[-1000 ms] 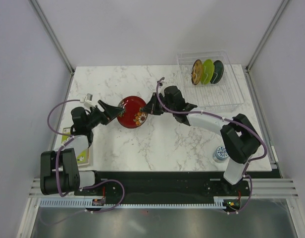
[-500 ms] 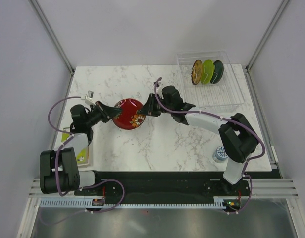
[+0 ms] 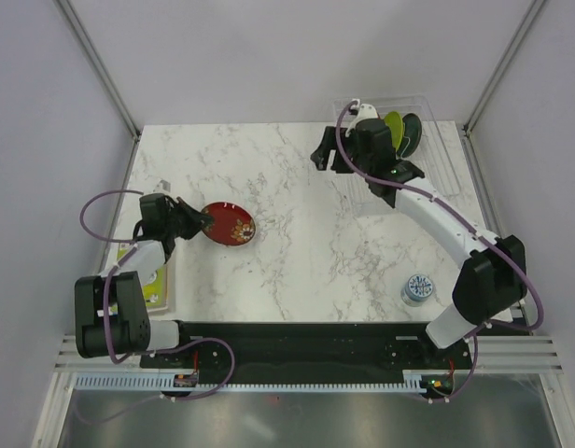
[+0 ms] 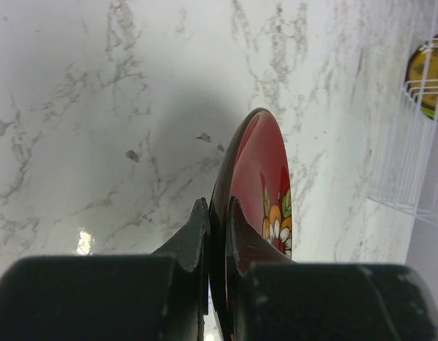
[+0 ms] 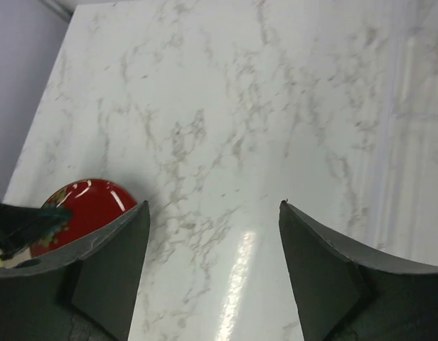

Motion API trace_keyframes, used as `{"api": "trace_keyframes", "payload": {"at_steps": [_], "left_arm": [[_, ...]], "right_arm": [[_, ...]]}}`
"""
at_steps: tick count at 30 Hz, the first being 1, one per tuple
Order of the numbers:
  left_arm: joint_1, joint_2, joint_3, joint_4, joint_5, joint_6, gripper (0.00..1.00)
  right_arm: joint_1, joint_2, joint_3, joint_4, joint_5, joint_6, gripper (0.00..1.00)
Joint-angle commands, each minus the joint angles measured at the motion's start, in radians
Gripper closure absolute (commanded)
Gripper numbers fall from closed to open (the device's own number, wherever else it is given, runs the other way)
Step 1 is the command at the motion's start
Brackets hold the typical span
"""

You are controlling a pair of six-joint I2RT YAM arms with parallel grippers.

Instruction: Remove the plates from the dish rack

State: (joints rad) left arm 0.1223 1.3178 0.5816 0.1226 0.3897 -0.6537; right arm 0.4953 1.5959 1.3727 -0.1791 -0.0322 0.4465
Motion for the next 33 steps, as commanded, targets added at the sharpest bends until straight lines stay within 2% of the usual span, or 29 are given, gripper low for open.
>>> {"api": "trace_keyframes", "payload": {"at_steps": [1, 4, 7, 10, 13, 14, 17, 24, 28, 33], "left_arm": [[0.000, 0.079, 0.078, 0.005, -0.066, 0.045, 0.98], [0.000, 0.124, 0.086, 0.009, -0.083, 0.058, 0.98], [-0.001, 0.149, 0.096, 0.005, -0.097, 0.069, 0.87], [-0.001, 0.185, 0.115, -0.014, -0.106, 0.088, 0.84], [-0.001, 0.219, 0.135, -0.047, -0.123, 0.103, 0.73], [-0.003, 0.224, 0.142, -0.055, -0.126, 0.106, 0.65], [-0.006, 0.224, 0.146, -0.072, -0.155, 0.115, 0.53], [-0.012, 0.219, 0.176, -0.118, -0.182, 0.132, 0.48], [-0.019, 0.231, 0.242, -0.256, -0.255, 0.147, 0.46], [-0.038, 0.264, 0.291, -0.307, -0.308, 0.164, 0.45]], "right_arm": [[-0.049, -0.011, 0.109, -0.134, 0.120, -0.132, 0.19], [-0.083, 0.025, 0.170, -0.164, 0.161, -0.164, 0.18], [-0.106, 0.085, 0.235, -0.209, 0.216, -0.187, 0.18], [-0.127, 0.136, 0.273, -0.221, 0.245, -0.200, 0.18], [-0.150, 0.179, 0.301, -0.226, 0.248, -0.209, 0.18], [-0.161, 0.200, 0.307, -0.227, 0.255, -0.212, 0.18], [-0.184, 0.242, 0.347, -0.237, 0.261, -0.218, 0.18], [-0.218, 0.325, 0.443, -0.253, 0.293, -0.259, 0.17], [-0.244, 0.400, 0.506, -0.257, 0.334, -0.282, 0.17], [-0.268, 0.501, 0.647, -0.273, 0.354, -0.307, 0.17]]}}
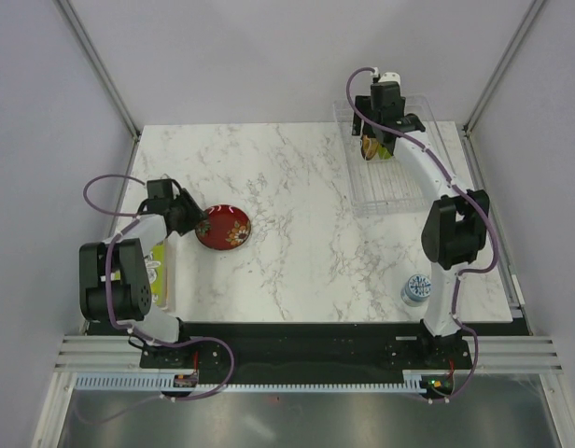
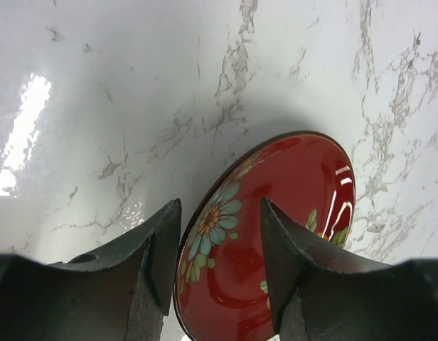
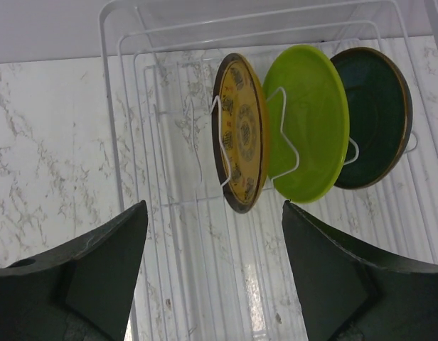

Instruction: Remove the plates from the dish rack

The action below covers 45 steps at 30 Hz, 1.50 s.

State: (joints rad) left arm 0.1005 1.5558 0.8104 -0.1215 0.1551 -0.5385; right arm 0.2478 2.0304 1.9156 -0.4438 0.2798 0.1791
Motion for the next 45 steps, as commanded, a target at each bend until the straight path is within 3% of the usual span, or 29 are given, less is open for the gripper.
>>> {"api": "trace_keyframes", "payload": {"at_steps": [1, 12, 15, 16, 18, 19, 20, 22, 26, 29, 34, 37, 42, 45], "left_arm": [[-0.024, 0.038, 0.076, -0.070, -0.080, 0.051, 0.45], [-0.076, 0.078, 0.177, -0.172, -0.238, 0.086, 0.45], [-0.088, 0.031, 0.185, -0.173, -0.247, 0.098, 0.45], [-0.088, 0.018, 0.187, -0.172, -0.247, 0.100, 0.45], [-0.122, -0.025, 0.193, -0.172, -0.246, 0.104, 0.45], [-0.130, -0.039, 0.194, -0.171, -0.240, 0.107, 0.45], [-0.134, -0.049, 0.196, -0.171, -0.236, 0.107, 0.45], [-0.145, -0.080, 0.196, -0.171, -0.235, 0.109, 0.45], [-0.153, -0.118, 0.190, -0.173, -0.232, 0.103, 0.45], [-0.165, -0.140, 0.184, -0.175, -0.235, 0.097, 0.45], [-0.199, -0.169, 0.174, -0.179, -0.249, 0.094, 0.44], [-0.209, -0.188, 0.174, -0.190, -0.250, 0.095, 0.40], [-0.214, -0.241, 0.168, -0.193, -0.224, 0.109, 0.34], [-0.216, -0.260, 0.165, -0.188, -0.169, 0.110, 0.34]], "right_arm": [[-0.028, 0.109, 0.130, -0.012, 0.048, -0.050, 0.17], [-0.071, 0.336, 0.368, -0.029, 0.044, -0.105, 0.21], [-0.076, 0.359, 0.388, -0.029, 0.036, -0.119, 0.29], [-0.077, 0.363, 0.388, -0.023, 0.029, -0.122, 0.42], [-0.079, 0.372, 0.392, -0.022, 0.010, -0.130, 0.55], [-0.081, 0.372, 0.392, -0.022, 0.001, -0.130, 0.71], [-0.082, 0.370, 0.387, -0.021, -0.004, -0.130, 0.82], [-0.081, 0.358, 0.375, -0.012, -0.013, -0.132, 0.92], [-0.073, 0.324, 0.358, 0.004, 0.005, -0.138, 0.95], [-0.041, 0.280, 0.315, 0.046, 0.119, -0.174, 0.98], [0.066, 0.200, 0.232, 0.177, 0.483, -0.332, 1.00], [0.114, 0.154, 0.186, 0.252, 0.619, -0.408, 1.00], [0.153, -0.016, 0.036, 0.283, 0.677, -0.391, 1.00], [0.163, -0.169, -0.079, 0.222, 0.593, -0.289, 0.99]]}}
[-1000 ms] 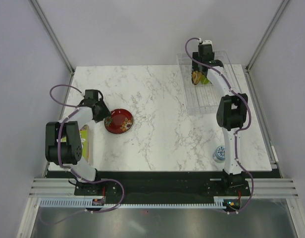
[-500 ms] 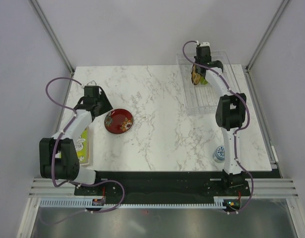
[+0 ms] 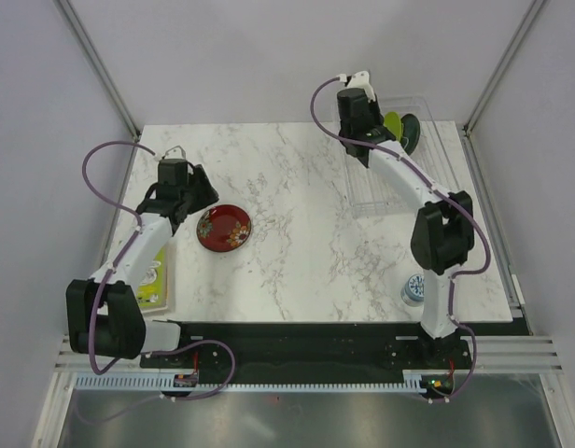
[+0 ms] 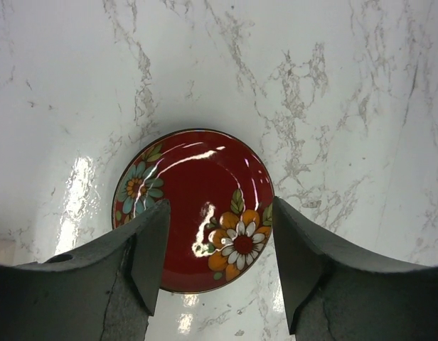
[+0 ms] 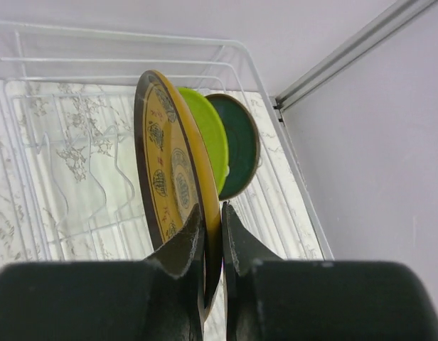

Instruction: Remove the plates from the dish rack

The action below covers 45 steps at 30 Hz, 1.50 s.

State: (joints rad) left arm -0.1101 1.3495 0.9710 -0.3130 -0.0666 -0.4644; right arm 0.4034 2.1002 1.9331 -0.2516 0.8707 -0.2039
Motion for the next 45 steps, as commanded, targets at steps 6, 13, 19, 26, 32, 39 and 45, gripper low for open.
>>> {"api": "trace_keyframes", "payload": {"at_steps": [6, 13, 19, 26, 32, 39, 45], "left_arm": [[-0.007, -0.088, -0.077, 0.139, 0.247, -0.011, 0.34], [-0.025, -0.144, -0.195, 0.371, 0.439, -0.140, 0.33], [-0.040, -0.174, -0.284, 0.534, 0.530, -0.223, 0.33], [-0.053, -0.193, -0.388, 0.644, 0.539, -0.267, 0.32], [-0.056, -0.194, -0.453, 0.739, 0.534, -0.307, 0.33], [-0.057, -0.219, -0.465, 0.795, 0.522, -0.335, 0.33], [-0.057, -0.285, -0.473, 0.709, 0.450, -0.287, 0.32]], "right_arm": [[0.017, -0.511, -0.349, -0.073, -0.467, 0.343, 0.95], [0.037, -0.628, -0.637, 0.081, -0.898, 0.624, 0.95], [0.094, -0.611, -0.793, 0.305, -1.022, 0.796, 0.96], [0.144, -0.571, -0.871, 0.503, -1.115, 0.923, 0.96], [0.187, -0.534, -0.907, 0.623, -1.174, 1.018, 0.95], [0.215, -0.525, -0.950, 0.680, -1.173, 1.061, 0.95], [0.215, -0.583, -0.948, 0.580, -1.055, 0.982, 0.95]]}}
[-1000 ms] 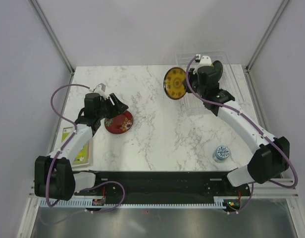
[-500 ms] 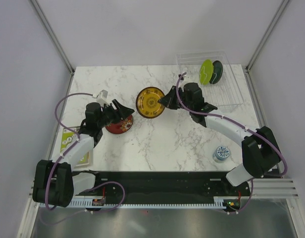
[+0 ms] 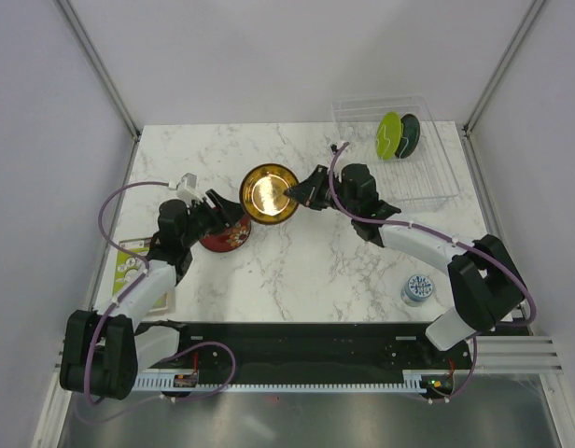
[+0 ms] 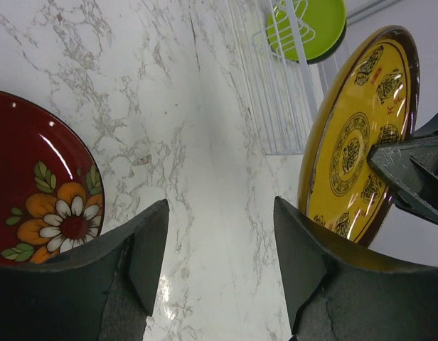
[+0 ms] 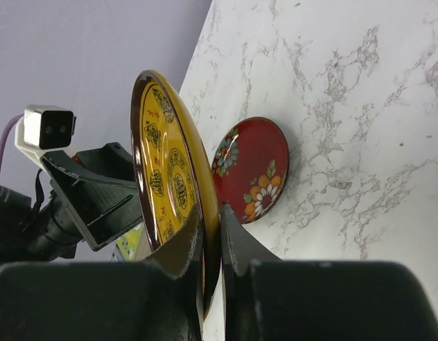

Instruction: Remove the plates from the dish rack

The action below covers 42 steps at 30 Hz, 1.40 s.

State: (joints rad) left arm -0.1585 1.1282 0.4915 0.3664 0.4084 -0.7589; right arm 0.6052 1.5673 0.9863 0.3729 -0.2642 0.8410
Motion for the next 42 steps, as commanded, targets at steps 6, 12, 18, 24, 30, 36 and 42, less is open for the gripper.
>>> {"api": "trace_keyframes", "payload": {"at_steps": [6, 12, 18, 24, 30, 36, 42], "left_arm": [[-0.009, -0.093, 0.010, -0.026, -0.069, 0.044, 0.32], [-0.009, -0.074, 0.018, -0.014, -0.051, 0.036, 0.32], [-0.010, -0.027, -0.013, 0.086, -0.033, -0.017, 0.32], [-0.019, 0.047, -0.007, 0.193, -0.016, -0.060, 0.37], [-0.023, 0.062, -0.019, 0.184, -0.025, -0.048, 0.75], [-0.021, 0.047, 0.004, 0.059, -0.092, 0.010, 0.98], [0.000, 0.008, 0.047, -0.113, -0.259, 0.104, 0.98]], "right_arm": [[0.011, -0.069, 0.040, -0.143, 0.169, -0.129, 0.95], [0.011, -0.040, 0.028, -0.100, 0.114, -0.091, 0.96], [0.028, 0.000, 0.020, -0.020, 0.043, -0.036, 0.96], [0.076, 0.043, 0.026, 0.047, 0.020, 0.009, 0.95], [0.077, 0.042, 0.032, 0.067, -0.004, 0.015, 0.95], [0.074, 0.017, 0.064, -0.038, 0.046, -0.081, 0.46], [0.001, -0.050, 0.089, -0.271, 0.181, -0.206, 0.27]]}}
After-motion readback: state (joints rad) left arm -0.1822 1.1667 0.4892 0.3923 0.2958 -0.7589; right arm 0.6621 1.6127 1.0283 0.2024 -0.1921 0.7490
